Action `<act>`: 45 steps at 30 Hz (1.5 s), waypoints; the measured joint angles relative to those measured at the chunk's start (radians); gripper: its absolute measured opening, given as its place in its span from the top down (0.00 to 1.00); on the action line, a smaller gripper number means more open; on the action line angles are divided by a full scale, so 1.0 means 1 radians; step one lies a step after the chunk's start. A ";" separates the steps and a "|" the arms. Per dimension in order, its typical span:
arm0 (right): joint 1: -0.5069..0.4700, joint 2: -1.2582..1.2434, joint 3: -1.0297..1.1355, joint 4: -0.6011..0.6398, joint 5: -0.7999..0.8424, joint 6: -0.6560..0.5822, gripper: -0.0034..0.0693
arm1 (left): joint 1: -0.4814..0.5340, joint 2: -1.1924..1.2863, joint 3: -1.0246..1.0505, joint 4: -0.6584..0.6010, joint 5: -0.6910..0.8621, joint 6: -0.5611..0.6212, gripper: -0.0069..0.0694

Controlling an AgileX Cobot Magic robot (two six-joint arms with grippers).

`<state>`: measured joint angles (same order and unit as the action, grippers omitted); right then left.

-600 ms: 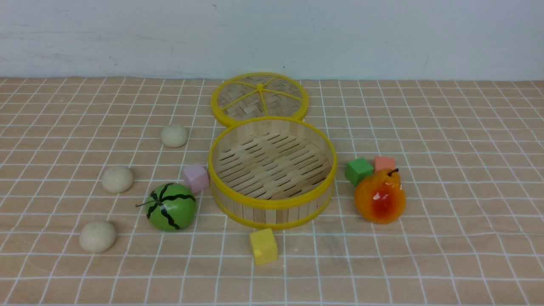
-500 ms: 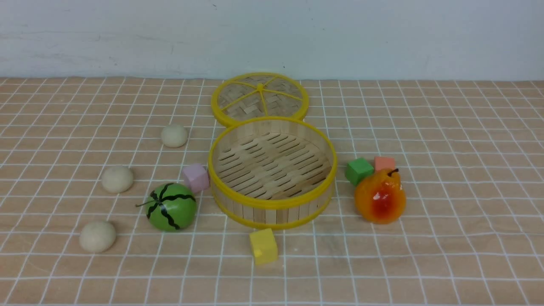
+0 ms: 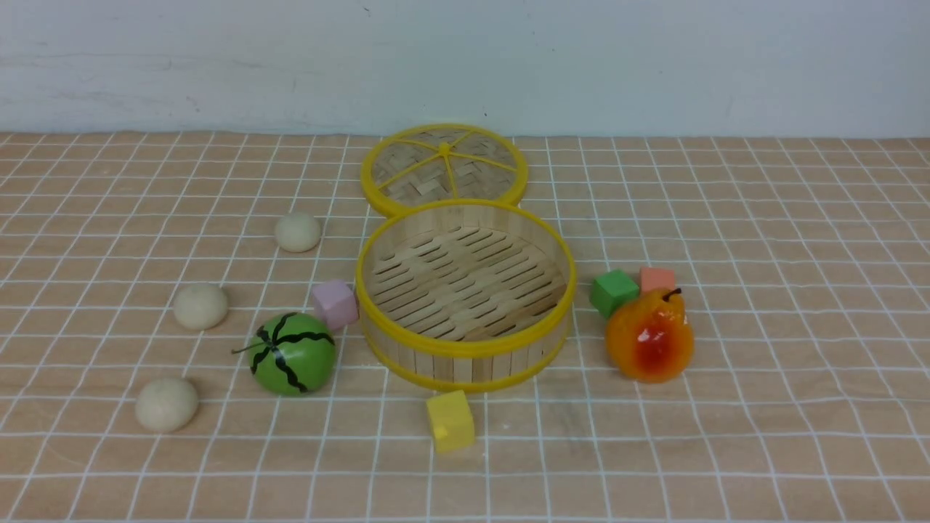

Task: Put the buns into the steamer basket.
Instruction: Use the left arm to grab a steamed stuffed bun

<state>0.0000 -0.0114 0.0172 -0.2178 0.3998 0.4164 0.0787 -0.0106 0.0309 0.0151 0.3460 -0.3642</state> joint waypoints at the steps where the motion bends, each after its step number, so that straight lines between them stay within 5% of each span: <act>1: 0.000 0.000 0.000 0.000 0.000 0.000 0.62 | 0.000 0.000 0.000 -0.003 -0.017 0.000 0.86; 6: 0.000 0.000 0.000 0.000 0.000 0.000 0.62 | 0.000 0.000 0.000 -0.062 -0.134 -0.002 0.86; 12: 0.000 0.000 0.000 0.000 0.000 0.000 0.62 | 0.000 0.000 0.000 -0.340 -0.346 -0.108 0.84; 18: 0.000 0.000 0.000 0.000 0.000 0.000 0.62 | 0.000 0.000 -0.006 -0.317 -0.448 -0.090 0.83; 27: 0.000 0.000 0.000 0.000 0.000 0.000 0.62 | 0.000 0.067 -0.368 -0.219 -0.216 -0.079 0.82; 35: 0.000 0.000 0.000 0.000 0.000 0.000 0.62 | 0.000 0.474 -0.832 -0.166 0.181 -0.076 0.81; 45: 0.000 0.000 0.000 0.000 0.000 0.000 0.62 | 0.000 0.774 -0.861 -0.158 0.169 -0.078 0.80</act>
<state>0.0000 -0.0114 0.0172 -0.2178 0.3998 0.4164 0.0787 0.7638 -0.8300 -0.1428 0.5150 -0.4425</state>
